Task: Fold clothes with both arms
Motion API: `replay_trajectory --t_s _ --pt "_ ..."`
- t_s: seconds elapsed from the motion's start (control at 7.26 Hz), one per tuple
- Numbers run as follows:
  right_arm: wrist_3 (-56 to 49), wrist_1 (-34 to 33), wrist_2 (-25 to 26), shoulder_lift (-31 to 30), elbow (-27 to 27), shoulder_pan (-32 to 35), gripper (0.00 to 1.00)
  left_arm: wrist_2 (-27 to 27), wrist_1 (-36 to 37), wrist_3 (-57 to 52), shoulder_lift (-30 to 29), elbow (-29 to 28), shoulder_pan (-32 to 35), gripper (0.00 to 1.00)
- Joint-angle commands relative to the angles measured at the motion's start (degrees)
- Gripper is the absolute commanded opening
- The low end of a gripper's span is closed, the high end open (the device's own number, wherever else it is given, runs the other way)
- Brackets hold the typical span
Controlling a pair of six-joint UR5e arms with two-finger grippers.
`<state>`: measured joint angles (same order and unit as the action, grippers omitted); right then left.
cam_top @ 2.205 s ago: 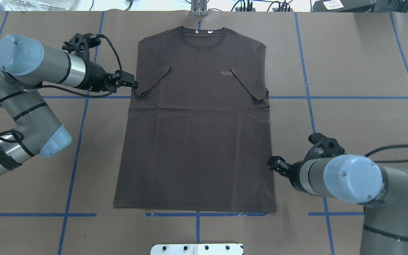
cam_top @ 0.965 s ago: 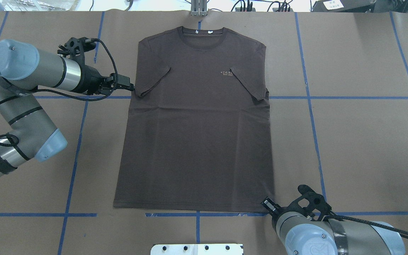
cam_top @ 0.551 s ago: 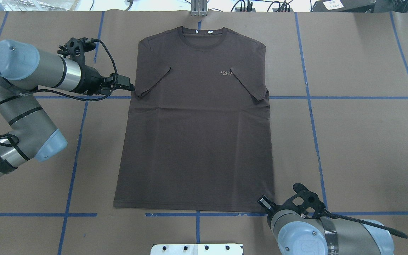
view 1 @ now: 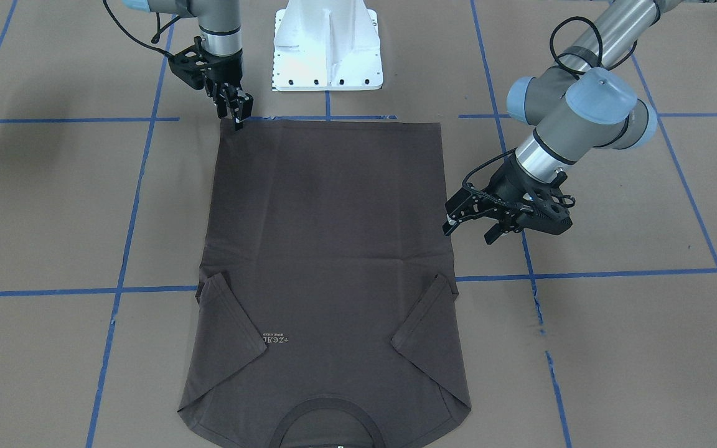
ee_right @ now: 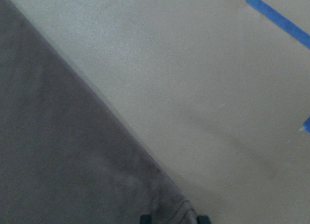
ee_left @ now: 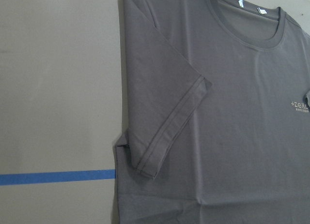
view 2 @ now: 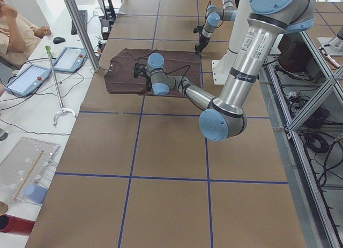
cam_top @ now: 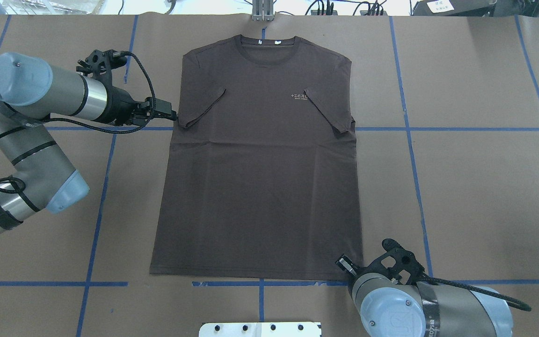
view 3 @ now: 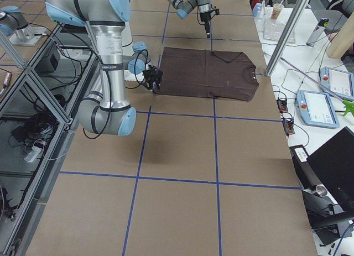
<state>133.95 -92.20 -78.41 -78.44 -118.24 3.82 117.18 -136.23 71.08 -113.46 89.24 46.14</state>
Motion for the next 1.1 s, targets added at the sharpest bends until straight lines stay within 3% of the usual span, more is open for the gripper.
replay_trajectory --t_s 0.0,0.41,0.69,0.83,0.96 --pt "0.0 -3.9 -0.2 0.2 -1.0 0.0 0.0 0.0 0.0 0.5 -0.1 0.1 0.0 0.99" --pt "-0.1 -4.3 -0.2 0.4 -3.5 0.0 0.0 -3.5 0.4 10.2 2.2 4.9 -1.7 0.99" --pt "-0.1 -4.3 -0.2 1.1 -3.5 -0.1 0.0 -6.6 0.4 12.3 13.1 16.6 -7.4 0.99" --pt "0.0 -4.3 -0.2 1.4 -3.6 0.0 0.0 -14.4 0.8 15.6 19.6 23.0 -13.9 1.0" --pt "0.0 -4.3 -0.1 1.4 -3.5 0.1 0.0 -17.4 4.4 18.9 21.4 26.4 -18.2 1.0"
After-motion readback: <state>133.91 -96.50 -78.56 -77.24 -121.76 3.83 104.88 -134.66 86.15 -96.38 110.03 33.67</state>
